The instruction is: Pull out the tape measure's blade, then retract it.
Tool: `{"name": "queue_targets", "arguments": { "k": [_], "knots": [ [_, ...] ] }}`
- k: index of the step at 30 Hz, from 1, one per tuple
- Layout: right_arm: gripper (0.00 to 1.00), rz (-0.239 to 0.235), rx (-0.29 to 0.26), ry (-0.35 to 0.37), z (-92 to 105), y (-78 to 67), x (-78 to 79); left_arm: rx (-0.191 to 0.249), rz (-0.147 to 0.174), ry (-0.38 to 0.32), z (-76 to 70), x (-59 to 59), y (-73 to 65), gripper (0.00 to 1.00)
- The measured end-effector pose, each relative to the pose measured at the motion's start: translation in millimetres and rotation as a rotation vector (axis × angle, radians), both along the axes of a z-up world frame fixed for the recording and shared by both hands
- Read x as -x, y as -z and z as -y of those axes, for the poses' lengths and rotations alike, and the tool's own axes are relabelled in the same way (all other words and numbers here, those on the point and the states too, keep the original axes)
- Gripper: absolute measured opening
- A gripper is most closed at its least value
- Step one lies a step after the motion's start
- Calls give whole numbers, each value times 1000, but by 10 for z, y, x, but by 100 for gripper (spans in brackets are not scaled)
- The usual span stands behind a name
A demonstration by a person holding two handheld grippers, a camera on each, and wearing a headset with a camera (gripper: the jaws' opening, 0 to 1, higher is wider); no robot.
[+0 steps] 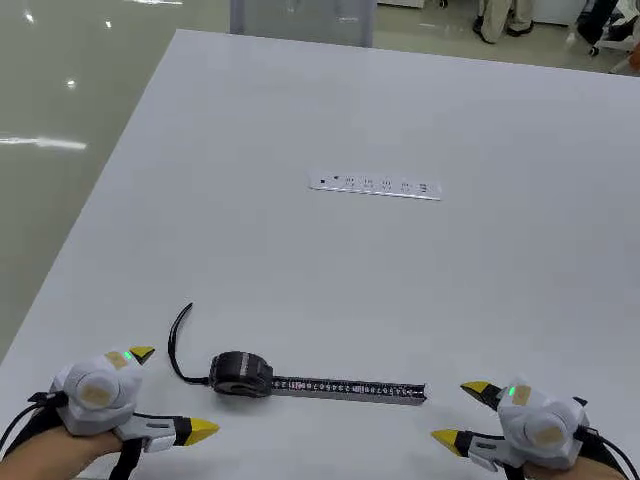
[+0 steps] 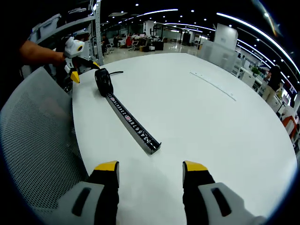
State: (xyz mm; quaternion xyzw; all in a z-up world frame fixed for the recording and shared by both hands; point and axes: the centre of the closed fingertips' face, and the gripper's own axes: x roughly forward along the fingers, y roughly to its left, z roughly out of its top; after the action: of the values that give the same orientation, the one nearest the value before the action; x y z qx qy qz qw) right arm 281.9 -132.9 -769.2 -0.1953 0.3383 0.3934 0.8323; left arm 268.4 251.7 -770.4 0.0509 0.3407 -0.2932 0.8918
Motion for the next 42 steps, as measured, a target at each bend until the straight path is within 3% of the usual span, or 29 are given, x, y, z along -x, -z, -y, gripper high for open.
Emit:
{"name": "queue_targets", "arguments": {
  "k": [2,6,9,10,12,15,20,22,29,42],
  "knots": [
    [58,14,-20,31,50,-52,32,13,5,-6,-13,57,-37,100],
    [68,53,-56,109,226,-181,71,58,45,-8,-10,115,-169,100],
    [76,43,-100,157,304,-232,133,107,73,-33,14,74,-324,100],
    [80,40,-106,161,318,-255,175,117,104,-36,17,44,-395,100],
    [87,47,-107,156,342,-274,233,92,136,-36,-5,15,-444,100],
    [93,64,-122,174,373,-326,260,83,137,-31,6,16,-475,100],
    [98,48,-109,204,442,-310,313,66,138,-25,4,52,-523,100],
    [100,36,-140,199,406,-336,347,70,143,-24,-1,53,-536,100],
    [100,48,-126,207,429,-362,378,93,139,-47,-91,28,-529,100],
    [99,63,-122,241,574,-430,445,68,135,-41,-57,42,-550,100]
  ]
}}
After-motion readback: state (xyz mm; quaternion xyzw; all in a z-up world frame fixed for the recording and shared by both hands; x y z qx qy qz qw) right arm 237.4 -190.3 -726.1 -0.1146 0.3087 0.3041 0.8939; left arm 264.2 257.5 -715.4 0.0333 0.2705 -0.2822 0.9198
